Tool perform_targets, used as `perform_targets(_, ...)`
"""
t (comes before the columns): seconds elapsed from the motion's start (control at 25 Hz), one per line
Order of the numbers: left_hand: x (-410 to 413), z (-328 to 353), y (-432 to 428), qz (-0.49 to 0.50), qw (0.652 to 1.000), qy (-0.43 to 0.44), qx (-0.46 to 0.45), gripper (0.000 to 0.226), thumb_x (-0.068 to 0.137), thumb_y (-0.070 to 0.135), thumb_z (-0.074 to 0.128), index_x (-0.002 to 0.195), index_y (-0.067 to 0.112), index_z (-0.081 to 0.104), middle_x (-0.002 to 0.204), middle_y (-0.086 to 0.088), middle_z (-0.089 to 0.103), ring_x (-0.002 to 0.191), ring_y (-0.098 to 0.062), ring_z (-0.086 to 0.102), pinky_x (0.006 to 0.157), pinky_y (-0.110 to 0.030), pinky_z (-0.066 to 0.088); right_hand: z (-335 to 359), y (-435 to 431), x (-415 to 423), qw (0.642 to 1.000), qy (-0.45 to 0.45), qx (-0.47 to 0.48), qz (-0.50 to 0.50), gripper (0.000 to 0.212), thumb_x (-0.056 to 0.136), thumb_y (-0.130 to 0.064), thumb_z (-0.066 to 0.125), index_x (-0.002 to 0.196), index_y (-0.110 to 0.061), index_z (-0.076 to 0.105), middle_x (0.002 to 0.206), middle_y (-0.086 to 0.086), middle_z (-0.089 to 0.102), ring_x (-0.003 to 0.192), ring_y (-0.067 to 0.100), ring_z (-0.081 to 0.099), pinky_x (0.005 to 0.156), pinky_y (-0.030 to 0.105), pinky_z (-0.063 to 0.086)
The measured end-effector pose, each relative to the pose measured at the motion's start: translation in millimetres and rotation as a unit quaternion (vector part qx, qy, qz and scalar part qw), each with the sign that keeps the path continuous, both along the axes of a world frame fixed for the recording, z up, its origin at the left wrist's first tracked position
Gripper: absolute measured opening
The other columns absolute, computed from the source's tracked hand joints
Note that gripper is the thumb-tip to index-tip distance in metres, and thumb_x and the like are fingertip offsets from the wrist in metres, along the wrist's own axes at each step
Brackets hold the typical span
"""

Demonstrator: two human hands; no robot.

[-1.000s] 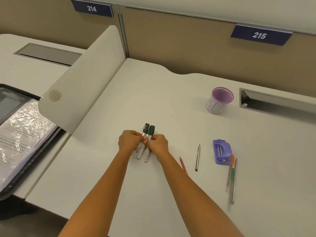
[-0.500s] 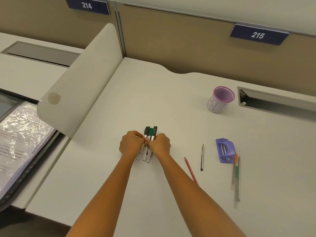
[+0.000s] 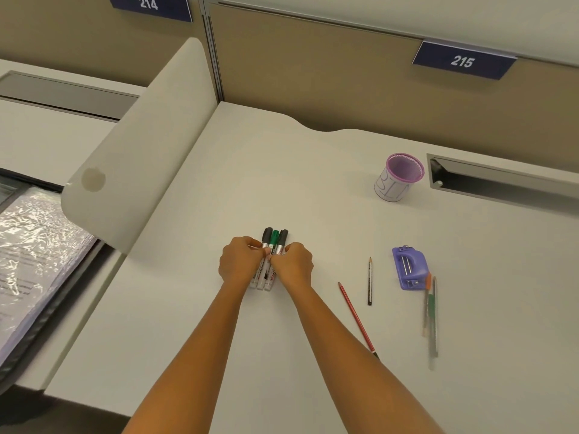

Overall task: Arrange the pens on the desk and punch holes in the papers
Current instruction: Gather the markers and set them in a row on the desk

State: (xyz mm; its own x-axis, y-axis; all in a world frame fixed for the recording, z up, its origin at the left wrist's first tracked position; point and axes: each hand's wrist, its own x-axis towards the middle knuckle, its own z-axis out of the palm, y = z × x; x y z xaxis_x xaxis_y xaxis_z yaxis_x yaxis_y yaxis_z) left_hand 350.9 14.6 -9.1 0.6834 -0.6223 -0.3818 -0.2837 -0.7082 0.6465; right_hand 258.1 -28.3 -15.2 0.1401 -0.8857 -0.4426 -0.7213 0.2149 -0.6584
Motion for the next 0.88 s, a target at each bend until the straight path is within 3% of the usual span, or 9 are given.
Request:
perform_targets(0.16,0.2,-1.8,0.4,-0.002,1.000,0.011,-0.006,0.030,0.078,0.036,0.072,0.103,0.019,0.071,0.099,-0.003,0.072,0.088,-0.023,0.066,0.070,-0.029,0.046,0.7,0.9,-1.2,1.000,0.005,-0.013,-0.004,0.020,0.087,-0.023,0.063,0.093,-0.004,0.065,0.094,0.012,0.068,0.076,0.024,0.062,0.058,0.030,0.042)
perform_targets(0.32,-0.8,-2.8,0.9,0.001,1.000,-0.004,-0.002,0.034,0.080,0.041,0.070,0.103,0.017,0.070,0.098,-0.004,0.071,0.089,-0.025,0.066,0.071,-0.030,0.047,4.3,-0.6,-7.1,1.000,0.001,-0.016,-0.015,0.023,0.086,-0.021,0.061,0.067,-0.012,0.050,0.069,0.005,0.054,0.059,0.021,0.048,0.046,0.027,0.033)
perform_targets(0.4,-2.7,-1.6,0.6,-0.004,1.000,-0.018,0.006,0.034,0.081,0.046,0.066,0.098,0.017,0.068,0.093,-0.004,0.069,0.088,-0.026,0.065,0.073,-0.032,0.049,5.9,-1.3,-14.3,1.000,-0.006,-0.013,-0.027,0.030,0.085,-0.022,0.061,0.062,-0.014,0.043,0.063,0.006,0.050,0.057,0.026,0.051,0.049,0.034,0.044)
perform_targets(0.48,-4.7,2.0,2.0,-0.004,0.999,-0.036,0.014,0.040,0.084,0.052,0.060,0.101,0.015,0.065,0.095,-0.004,0.068,0.090,-0.027,0.063,0.071,-0.033,0.047,8.8,-2.1,-25.9,0.999,-0.031,-0.010,-0.036,0.020,0.086,-0.026,0.062,0.077,-0.010,0.058,0.082,0.015,0.064,0.073,0.034,0.066,0.070,0.045,0.057)
perform_targets(0.56,-9.9,6.1,4.4,0.002,0.997,-0.078,0.001,0.048,0.087,0.054,0.053,0.111,0.013,0.061,0.106,-0.003,0.067,0.095,-0.026,0.062,0.070,-0.032,0.041,8.5,-6.1,-44.9,0.998,-0.046,-0.016,-0.050,0.029,0.088,-0.033,0.063,0.104,-0.008,0.064,0.103,0.010,0.067,0.087,0.033,0.069,0.081,0.046,0.057)
perform_targets(0.64,-25.5,12.2,3.6,-0.006,0.992,-0.118,-0.042,0.042,0.089,0.051,0.052,0.112,0.016,0.059,0.109,0.000,0.065,0.095,-0.024,0.062,0.069,-0.031,0.040,7.9,-11.8,-72.9,0.996,-0.046,-0.027,-0.072,0.029,0.088,-0.032,0.063,0.107,-0.012,0.064,0.102,0.004,0.068,0.078,0.028,0.071,0.078,0.040,0.059)
perform_targets(0.76,-64.7,24.4,-8.7,-0.049,0.987,-0.106,-0.109,0.028,0.088,0.044,0.057,0.104,0.022,0.060,0.098,0.007,0.066,0.082,-0.014,0.060,0.064,-0.027,0.040,6.9,-18.9,-118.2,0.992,-0.034,-0.054,-0.107,0.019,0.089,-0.022,0.061,0.104,-0.012,0.065,0.088,-0.002,0.067,0.057,0.014,0.066,0.052,0.013,0.052)
perform_targets(0.8,-81.5,27.8,-14.5,-0.067,0.986,-0.090,-0.121,0.025,0.087,0.041,0.059,0.101,0.022,0.062,0.094,0.008,0.067,0.078,-0.012,0.060,0.062,-0.026,0.039,8.0,-20.3,-133.3,0.991,-0.026,-0.064,-0.113,0.018,0.089,-0.019,0.061,0.104,-0.011,0.066,0.091,0.000,0.068,0.062,0.014,0.065,0.054,0.012,0.053)
perform_targets(0.88,-115.4,30.9,-23.8,-0.109,0.984,-0.061,-0.128,0.020,0.086,0.037,0.061,0.097,0.020,0.065,0.089,0.005,0.069,0.076,-0.011,0.061,0.060,-0.023,0.039,13.0,-22.2,-158.9,0.989,-0.022,-0.076,-0.122,0.018,0.090,-0.014,0.060,0.107,-0.009,0.066,0.098,0.007,0.069,0.079,0.020,0.067,0.072,0.032,0.061)
